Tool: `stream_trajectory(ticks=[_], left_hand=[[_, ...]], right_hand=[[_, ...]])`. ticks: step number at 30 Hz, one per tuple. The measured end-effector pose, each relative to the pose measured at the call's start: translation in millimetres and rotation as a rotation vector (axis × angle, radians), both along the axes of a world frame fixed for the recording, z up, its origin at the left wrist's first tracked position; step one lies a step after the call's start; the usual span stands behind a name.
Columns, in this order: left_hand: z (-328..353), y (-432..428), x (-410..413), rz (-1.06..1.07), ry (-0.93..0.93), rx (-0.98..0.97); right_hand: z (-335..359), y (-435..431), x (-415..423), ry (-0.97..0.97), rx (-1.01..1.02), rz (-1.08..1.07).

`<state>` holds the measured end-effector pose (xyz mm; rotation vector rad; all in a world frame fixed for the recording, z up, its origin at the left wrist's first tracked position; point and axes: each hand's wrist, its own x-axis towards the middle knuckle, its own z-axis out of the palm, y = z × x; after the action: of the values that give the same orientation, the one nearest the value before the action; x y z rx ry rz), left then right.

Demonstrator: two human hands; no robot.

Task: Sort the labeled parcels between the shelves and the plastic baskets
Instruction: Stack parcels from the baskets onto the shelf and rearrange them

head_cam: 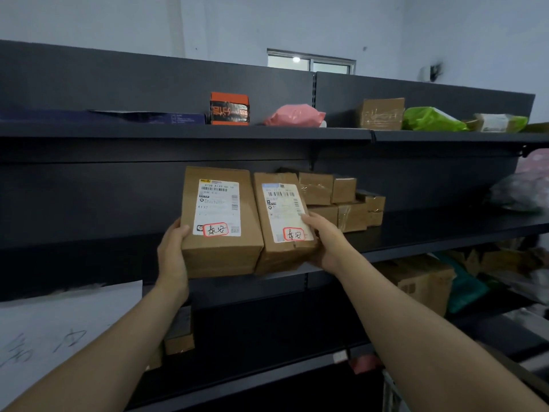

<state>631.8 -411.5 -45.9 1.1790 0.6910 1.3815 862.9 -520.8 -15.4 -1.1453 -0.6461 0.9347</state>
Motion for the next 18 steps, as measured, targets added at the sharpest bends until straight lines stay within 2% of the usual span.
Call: stream_trajectory(ticks=[6, 13, 18], left_hand=[[-11, -3, 20, -0.074, -0.017, 0.014], [-13, -51, 118, -0.237, 0.017, 0.042], [-30, -105, 225, -0.489, 0.093, -0.020]], right_hand=[[-17, -11, 22, -0.009, 0.069, 0.099], [-28, -87, 91, 0.000, 0.021, -0.124], [-44, -180, 175, -0.023, -0.047, -0.320]])
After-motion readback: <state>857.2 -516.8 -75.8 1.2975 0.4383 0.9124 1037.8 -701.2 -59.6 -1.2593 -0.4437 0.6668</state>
